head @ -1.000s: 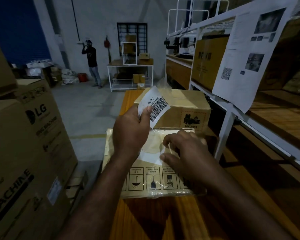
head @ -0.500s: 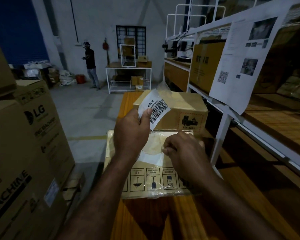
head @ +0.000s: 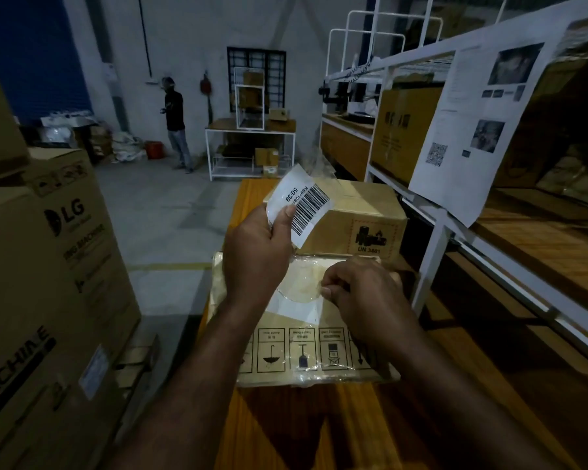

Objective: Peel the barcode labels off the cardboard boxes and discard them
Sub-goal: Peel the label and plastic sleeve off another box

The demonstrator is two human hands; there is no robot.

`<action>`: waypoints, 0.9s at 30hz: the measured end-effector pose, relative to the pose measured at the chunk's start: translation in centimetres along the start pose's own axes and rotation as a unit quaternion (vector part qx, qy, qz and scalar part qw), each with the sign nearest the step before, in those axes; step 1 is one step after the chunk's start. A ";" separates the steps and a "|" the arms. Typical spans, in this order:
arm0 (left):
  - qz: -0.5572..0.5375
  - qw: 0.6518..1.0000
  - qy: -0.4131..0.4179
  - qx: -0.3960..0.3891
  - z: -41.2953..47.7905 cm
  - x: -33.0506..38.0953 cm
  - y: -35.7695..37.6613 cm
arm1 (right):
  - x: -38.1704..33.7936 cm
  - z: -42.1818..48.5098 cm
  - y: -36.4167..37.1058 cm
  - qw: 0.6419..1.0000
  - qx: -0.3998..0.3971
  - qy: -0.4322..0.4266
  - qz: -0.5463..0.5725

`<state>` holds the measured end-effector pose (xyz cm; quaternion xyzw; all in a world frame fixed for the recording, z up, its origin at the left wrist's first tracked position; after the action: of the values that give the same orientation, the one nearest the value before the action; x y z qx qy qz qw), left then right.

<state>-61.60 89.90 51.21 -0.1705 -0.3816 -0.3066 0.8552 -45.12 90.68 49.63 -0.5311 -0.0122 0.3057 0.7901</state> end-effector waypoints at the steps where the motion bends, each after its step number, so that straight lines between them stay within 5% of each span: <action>1: 0.003 1.000 0.001 0.001 -0.1 0.1 -0.1 | 0.0 0.0 0.0 1.000 0.000 -0.002 -0.001; 8: -0.008 1.000 -0.016 -0.005 0.1 -0.2 0.0 | -0.1 -0.7 0.4 0.998 -0.038 -0.036 -0.026; 12: 0.001 1.000 -0.013 -0.005 0.2 -0.1 -0.1 | 1.3 -1.5 -0.6 0.966 -0.066 0.024 0.247; 14: 0.006 1.000 -0.012 -0.006 0.1 -0.3 -0.1 | 1.6 -1.4 -0.9 0.952 -0.065 0.056 0.295; 21: 0.012 1.000 -0.006 0.003 0.1 -0.4 -0.2 | 1.7 -0.5 -0.5 0.968 -0.027 0.037 0.245; 27: 0.022 1.000 0.001 -0.001 0.1 -0.5 -0.2 | 0.2 -0.3 0.7 1.000 -0.002 -0.019 -0.009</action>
<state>-62.03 90.03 50.85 -0.1795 -0.3769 -0.2879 0.8619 -45.20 90.67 48.85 -0.5271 -0.0324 0.3089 0.7910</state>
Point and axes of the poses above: each hand's wrist, its own z-axis towards the middle knuckle, its own y-axis out of the palm, x = y × z, the point moved 4 cm from there along z, towards the middle knuckle, and after that the axes turned 8 degrees about -z, right-handed, at the moved point
